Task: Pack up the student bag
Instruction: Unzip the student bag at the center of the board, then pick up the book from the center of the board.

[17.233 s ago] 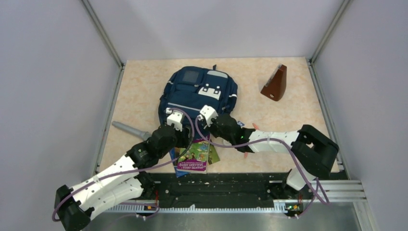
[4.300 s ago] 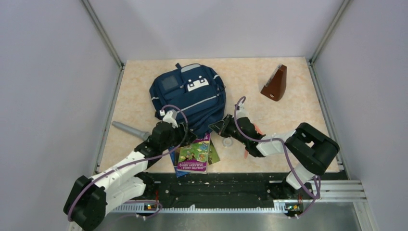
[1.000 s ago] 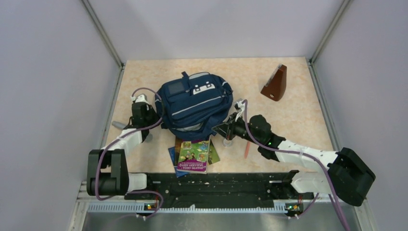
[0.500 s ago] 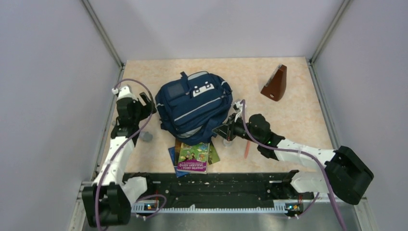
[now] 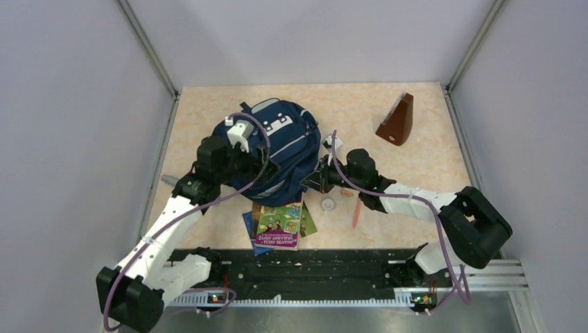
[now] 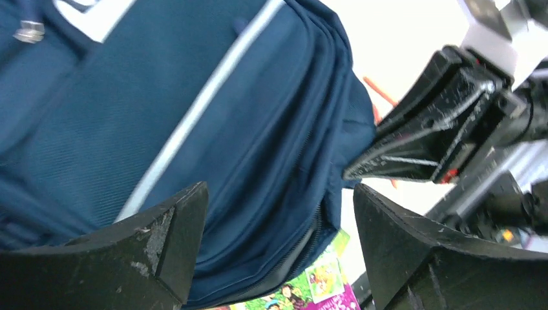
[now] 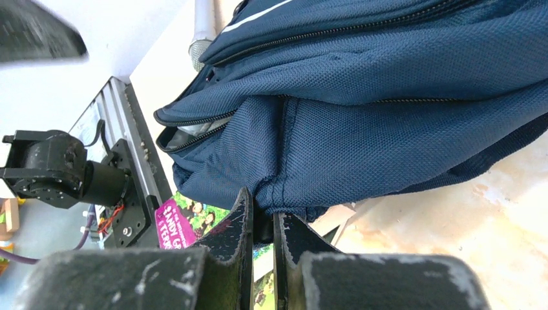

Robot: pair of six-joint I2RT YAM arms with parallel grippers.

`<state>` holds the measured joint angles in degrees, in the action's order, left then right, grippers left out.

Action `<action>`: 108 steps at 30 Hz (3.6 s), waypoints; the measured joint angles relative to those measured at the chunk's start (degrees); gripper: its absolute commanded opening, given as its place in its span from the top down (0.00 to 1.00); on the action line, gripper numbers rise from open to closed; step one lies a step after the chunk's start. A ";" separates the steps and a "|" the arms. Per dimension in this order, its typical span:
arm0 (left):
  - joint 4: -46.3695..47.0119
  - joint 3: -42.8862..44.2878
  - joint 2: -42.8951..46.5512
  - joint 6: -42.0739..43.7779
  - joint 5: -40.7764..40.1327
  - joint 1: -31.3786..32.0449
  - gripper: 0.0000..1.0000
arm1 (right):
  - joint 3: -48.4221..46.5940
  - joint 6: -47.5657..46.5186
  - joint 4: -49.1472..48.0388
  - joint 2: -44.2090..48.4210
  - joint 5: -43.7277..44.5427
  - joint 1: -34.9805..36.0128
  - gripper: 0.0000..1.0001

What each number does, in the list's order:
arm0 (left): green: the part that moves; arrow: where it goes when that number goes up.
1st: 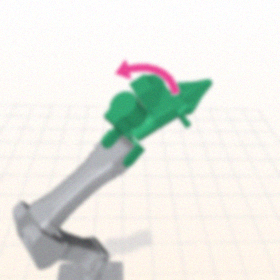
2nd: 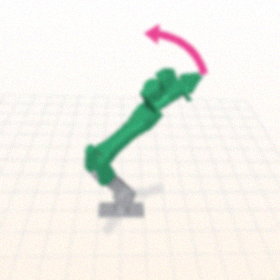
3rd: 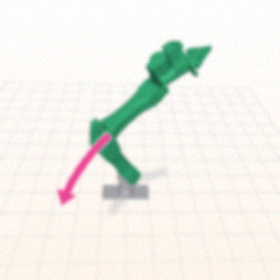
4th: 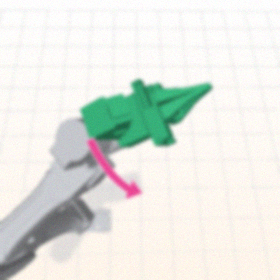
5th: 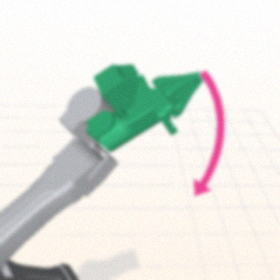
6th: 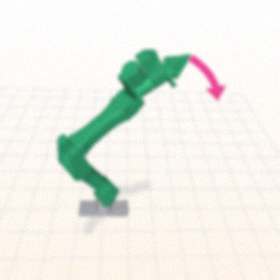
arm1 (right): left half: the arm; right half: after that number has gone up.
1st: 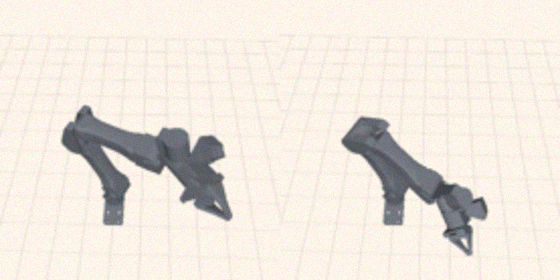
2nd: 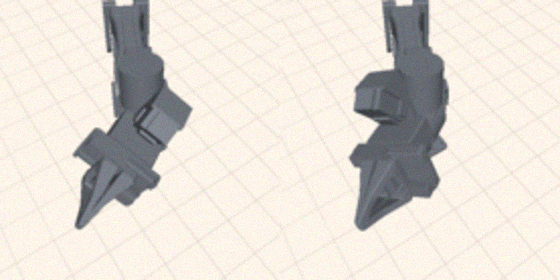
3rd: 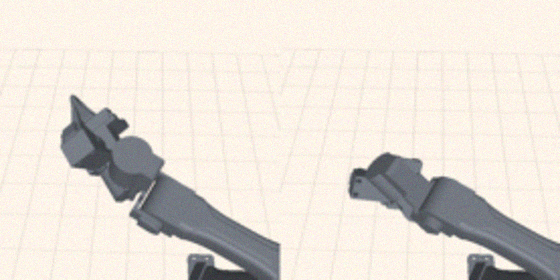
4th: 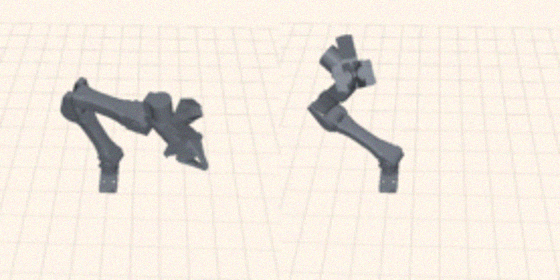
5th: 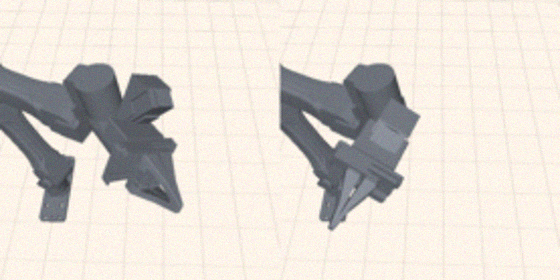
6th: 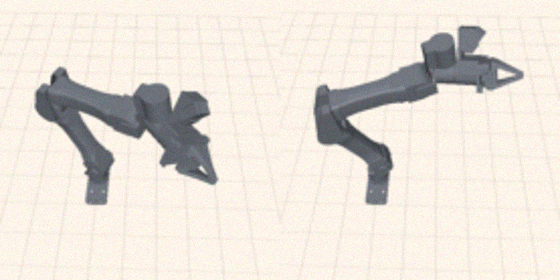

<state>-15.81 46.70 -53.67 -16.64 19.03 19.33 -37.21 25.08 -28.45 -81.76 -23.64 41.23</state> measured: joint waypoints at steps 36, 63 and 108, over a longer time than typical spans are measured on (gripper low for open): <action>-12.35 8.70 -18.03 10.51 5.38 7.04 0.55 | -0.31 -0.48 2.36 0.04 -0.15 -0.15 1.00; -8.04 16.39 -9.35 8.44 -12.83 9.29 1.00 | -8.13 -1.11 17.40 0.72 7.80 -6.91 1.00; -2.58 11.61 -12.00 0.59 -15.54 -0.39 1.00 | -0.48 3.56 22.05 10.80 6.64 -9.84 0.17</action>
<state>-18.39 58.30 -65.67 -16.05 3.49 18.94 -37.69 28.64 -6.39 -70.96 -16.99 31.40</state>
